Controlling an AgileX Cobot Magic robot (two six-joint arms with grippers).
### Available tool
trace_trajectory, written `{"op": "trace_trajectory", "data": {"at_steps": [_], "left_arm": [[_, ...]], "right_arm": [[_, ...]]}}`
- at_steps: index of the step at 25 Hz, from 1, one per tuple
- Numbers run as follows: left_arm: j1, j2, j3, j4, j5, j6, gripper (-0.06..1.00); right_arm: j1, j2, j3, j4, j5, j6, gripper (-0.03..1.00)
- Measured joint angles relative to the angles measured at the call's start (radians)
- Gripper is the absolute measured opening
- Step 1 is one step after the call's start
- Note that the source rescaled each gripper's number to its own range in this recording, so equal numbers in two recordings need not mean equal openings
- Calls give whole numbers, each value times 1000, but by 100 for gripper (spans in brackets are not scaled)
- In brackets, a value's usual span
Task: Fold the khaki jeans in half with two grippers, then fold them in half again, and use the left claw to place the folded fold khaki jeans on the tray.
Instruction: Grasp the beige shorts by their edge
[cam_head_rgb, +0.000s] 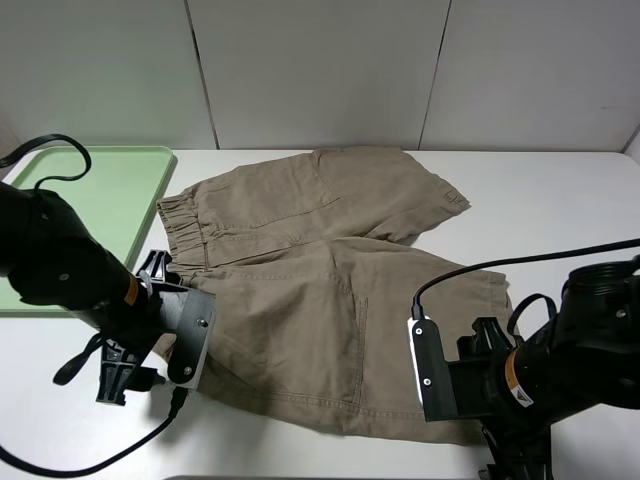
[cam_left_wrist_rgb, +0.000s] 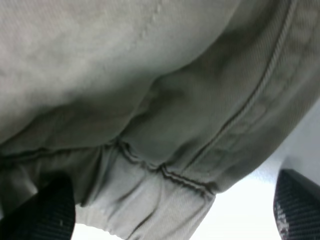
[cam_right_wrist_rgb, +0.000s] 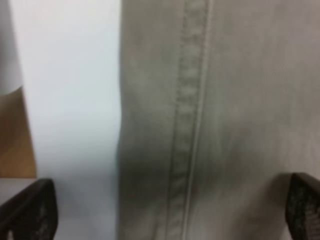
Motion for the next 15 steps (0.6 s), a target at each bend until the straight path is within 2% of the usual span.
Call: {"op": "trace_trajectory", "data": {"at_steps": [9,11,15], "left_arm": [[0,4,0,0,-21,-10,83],[0,5,0,0,-24,-12,83],[0,5,0,0,-38,-12,83]], "right_arm": [[1,64,-24,-38,27,21,100],[1,66,-26,-66,33,59,100],[9,66,-26,-177,48,231,100]]}}
